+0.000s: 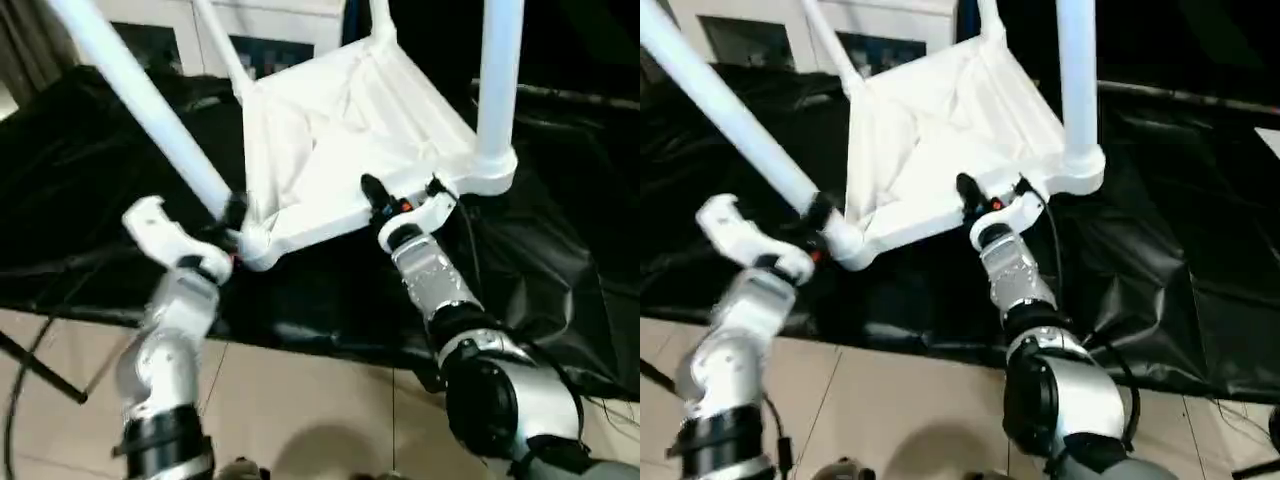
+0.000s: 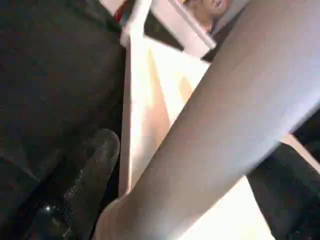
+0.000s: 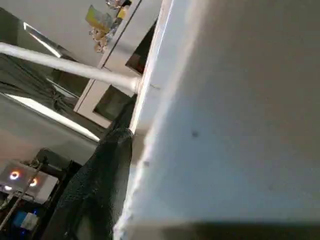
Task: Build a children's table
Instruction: Flip table
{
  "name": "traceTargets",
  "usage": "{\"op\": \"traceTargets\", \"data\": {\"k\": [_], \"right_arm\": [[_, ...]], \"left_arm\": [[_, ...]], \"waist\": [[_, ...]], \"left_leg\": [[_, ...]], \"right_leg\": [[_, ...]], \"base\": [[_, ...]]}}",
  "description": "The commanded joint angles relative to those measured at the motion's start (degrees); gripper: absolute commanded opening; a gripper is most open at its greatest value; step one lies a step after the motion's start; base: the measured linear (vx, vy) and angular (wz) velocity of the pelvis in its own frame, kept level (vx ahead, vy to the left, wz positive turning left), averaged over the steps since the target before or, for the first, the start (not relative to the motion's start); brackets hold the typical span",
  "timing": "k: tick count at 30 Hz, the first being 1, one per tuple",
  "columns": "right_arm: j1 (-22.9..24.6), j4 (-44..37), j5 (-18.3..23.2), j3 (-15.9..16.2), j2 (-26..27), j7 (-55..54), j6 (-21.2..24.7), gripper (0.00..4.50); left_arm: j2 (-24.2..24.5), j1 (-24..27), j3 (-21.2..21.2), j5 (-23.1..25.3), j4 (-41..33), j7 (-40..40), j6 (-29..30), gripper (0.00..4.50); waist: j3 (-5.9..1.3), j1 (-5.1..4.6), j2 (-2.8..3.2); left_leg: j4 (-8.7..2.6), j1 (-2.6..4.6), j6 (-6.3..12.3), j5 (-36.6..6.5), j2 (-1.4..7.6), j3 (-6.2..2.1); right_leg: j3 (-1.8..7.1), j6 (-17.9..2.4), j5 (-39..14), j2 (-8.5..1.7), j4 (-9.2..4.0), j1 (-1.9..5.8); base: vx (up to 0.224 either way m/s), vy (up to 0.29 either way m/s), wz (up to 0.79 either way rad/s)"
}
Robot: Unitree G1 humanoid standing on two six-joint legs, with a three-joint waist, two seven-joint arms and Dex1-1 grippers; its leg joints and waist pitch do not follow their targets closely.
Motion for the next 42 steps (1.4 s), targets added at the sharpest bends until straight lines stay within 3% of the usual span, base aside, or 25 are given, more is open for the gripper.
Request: {"op": "traceTargets", "data": {"k": [1,2,6,8,11,12,15,17,20,25,26,28,30,31,32,33,34,35,37,42], "right_arm": [[-0.91,-1.96,-3.55,0.68,-4.66,-2.85,-3.83,2.27],[-0.80,-2.10,-4.02,0.97,-5.08,-3.00,-4.04,2.24],[-0.24,-2.83,-6.87,2.57,-7.47,-3.46,-5.21,2.21],[0.18,-3.87,-8.12,3.33,-8.49,-3.89,-5.43,2.21],[0.72,-5.38,-9.30,4.04,-9.45,-4.57,-5.50,2.21],[1.19,-6.43,-10.52,5.05,-10.30,-4.86,-5.86,2.21],[1.51,-7.82,-11.55,5.90,-11.26,-5.21,-6.04,2.21],[1.67,-9.02,-12.20,6.53,-11.76,-4.94,-5.86,2.21],[2.08,-11.06,-13.48,8.03,-12.90,-4.78,-4.75,2.21],[3.14,-14.14,-17.51,11.61,-15.35,-4.78,-3.16,2.21],[3.51,-14.90,-19.01,12.50,-16.35,-5.65,-2.79,2.21],[4.20,-16.69,-21.19,13.60,-18.22,-7.57,-2.31,2.21],[4.53,-17.62,-21.91,14.10,-18.94,-8.28,-2.27,2.21],[4.90,-18.70,-22.27,14.44,-19.42,-8.87,-1.88,2.20],[5.17,-19.56,-22.67,14.73,-19.84,-9.46,-1.59,2.20],[5.35,-20.13,-22.89,14.88,-20.04,-9.83,-1.38,2.19],[5.39,-20.23,-22.91,14.90,-20.07,-9.90,-1.30,2.16],[5.57,-20.97,-23.45,15.27,-20.40,-10.49,-0.89,2.11],[5.64,-21.68,-24.15,15.78,-20.69,-10.91,-0.54,2.10],[5.58,-23.56,-26.21,17.55,-21.04,-10.66,0.71,2.08]], "left_arm": [[-2.46,7.18,1.47,-1.55,-3.75,-1.17,-3.48,4.23],[-2.25,7.39,2.16,-1.89,-4.47,-1.55,-4.36,4.23],[0.18,8.39,4.11,-0.80,-6.91,-3.91,-8.78,4.23],[1.72,8.70,4.90,0.27,-7.15,-4.60,-10.63,4.23],[3.94,9.40,5.36,-0.32,-7.39,-6.85,-10.24,4.23],[7.80,11.79,2.25,0.79,-7.80,-11.26,-7.91,4.23],[11.85,15.17,-1.02,1.91,-7.79,-15.70,-5.90,4.23],[13.94,16.93,-3.03,3.37,-7.83,-17.70,-5.97,4.23],[15.86,18.12,-6.62,5.10,-9.25,-20.40,-5.93,4.23],[18.98,16.80,-12.94,9.08,-11.29,-22.64,-6.84,4.23],[20.58,15.75,-15.63,12.35,-11.53,-23.52,-8.74,4.23],[22.49,12.66,-19.01,16.98,-12.20,-23.83,-10.66,4.23],[22.95,11.00,-19.80,17.91,-12.67,-24.11,-10.67,4.23],[23.30,9.21,-20.23,18.77,-13.01,-23.63,-10.29,4.23],[24.38,6.46,-21.23,22.27,-12.52,-22.14,-11.10,4.23],[25.17,4.72,-21.92,24.81,-12.10,-21.03,-11.80,4.23],[25.28,4.33,-22.01,25.15,-12.01,-20.80,-11.84,4.23],[26.22,0.71,-22.77,27.93,-11.39,-19.44,-12.57,4.23],[27.01,-3.01,-23.39,29.84,-10.82,-18.93,-12.89,4.23],[31.86,-15.61,-26.94,40.07,-6.01,-19.01,-16.67,4.23]], "waist": [[-4.51,-0.18,0.18],[-4.52,-0.27,0.46],[-4.37,-0.31,0.56],[-4.19,-0.07,0.68],[-4.18,0.35,1.09],[-4.08,0.62,1.11],[-3.76,0.46,1.43],[-3.71,0.38,1.25],[-3.85,0.16,1.51],[-3.90,-0.10,1.11],[-3.90,-0.21,0.87],[-3.98,-0.22,1.18],[-4.05,-0.24,1.17],[-3.98,-0.44,1.16],[-4.01,-0.34,1.65],[-4.18,-0.42,1.56],[-4.13,-0.51,1.49],[-4.09,-0.50,1.47],[-4.33,-0.33,1.57],[-4.42,-0.42,1.51]], "left_leg": [[-4.49,1.06,3.49,-6.15,3.03,-0.80],[-4.51,0.92,3.20,-6.01,3.03,-0.89],[-4.67,1.05,2.78,-7.70,3.12,-0.87],[-4.66,1.76,2.26,-9.68,3.09,-0.62],[-4.73,1.94,1.39,-10.73,3.08,-0.49],[-4.95,1.96,0.73,-12.05,3.08,-0.63],[-5.50,2.03,-1.40,-16.52,3.06,-0.97],[-5.74,1.89,-2.03,-17.71,3.03,-1.13],[-5.68,1.75,-2.23,-16.22,3.03,-1.09],[-5.59,1.35,-1.63,-13.44,2.91,-1.03],[-5.56,1.35,-1.45,-13.06,2.80,-1.01],[-5.51,1.44,-1.40,-12.26,2.85,-1.08],[-5.25,1.71,-1.90,-11.72,2.78,-0.90],[-5.34,1.27,-2.08,-11.48,2.70,-1.00],[-5.28,1.42,-2.13,-11.60,2.69,-1.04],[-5.07,1.72,-2.02,-11.39,2.65,-0.97],[-5.13,1.50,-2.02,-11.37,2.60,-1.01],[-5.16,1.39,-2.07,-11.34,2.61,-1.05],[-4.94,1.87,-2.14,-11.18,2.57,-0.99],[-4.98,1.33,-2.58,-10.37,2.41,-1.28]], "right_leg": [[2.27,-12.90,-8.05,-4.33,-3.63,3.40],[2.24,-12.96,-7.87,-4.36,-3.63,3.49],[2.30,-12.53,-9.00,-4.29,-3.87,3.46],[2.36,-11.61,-10.73,-3.86,-4.34,2.89],[2.39,-10.40,-12.20,-3.61,-4.39,2.58],[2.38,-9.56,-14.39,-3.69,-4.62,2.49],[2.43,-7.80,-19.40,-3.78,-4.78,2.32],[2.52,-7.02,-20.44,-3.98,-4.96,2.57],[2.64,-7.42,-17.94,-4.01,-4.73,2.70],[2.60,-7.95,-15.52,-3.96,-4.47,3.16],[2.62,-7.63,-16.30,-3.96,-4.62,3.18],[2.62,-7.10,-16.38,-3.98,-4.54,3.15],[2.65,-7.57,-15.24,-3.89,-4.42,3.04],[2.62,-7.85,-14.83,-3.92,-4.23,3.44],[2.62,-7.54,-14.89,-3.78,-4.35,3.27],[2.65,-7.65,-13.80,-3.75,-4.27,3.09],[2.64,-7.72,-13.68,-3.73,-4.25,3.29],[2.62,-7.68,-13.79,-3.72,-4.31,3.42],[2.59,-7.85,-13.45,-3.67,-4.19,3.13],[2.51,-8.19,-12.44,-3.79,-3.83,3.64]], "base": [[0.000,0.000,0.00],[0.000,0.000,0.00],[0.000,0.000,0.00],[0.000,0.000,0.00],[0.000,0.000,0.00],[0.000,0.000,0.00],[0.000,0.000,0.00],[0.000,0.000,0.00],[0.000,0.000,0.00],[0.000,0.000,0.00],[0.000,0.000,0.00],[0.000,0.000,0.00],[0.000,0.000,0.00],[0.000,0.000,0.00],[0.000,0.000,0.00],[0.000,0.000,0.00],[0.000,0.000,0.00],[0.000,0.000,0.00],[0.000,0.000,0.00],[0.000,0.000,0.00]]}}
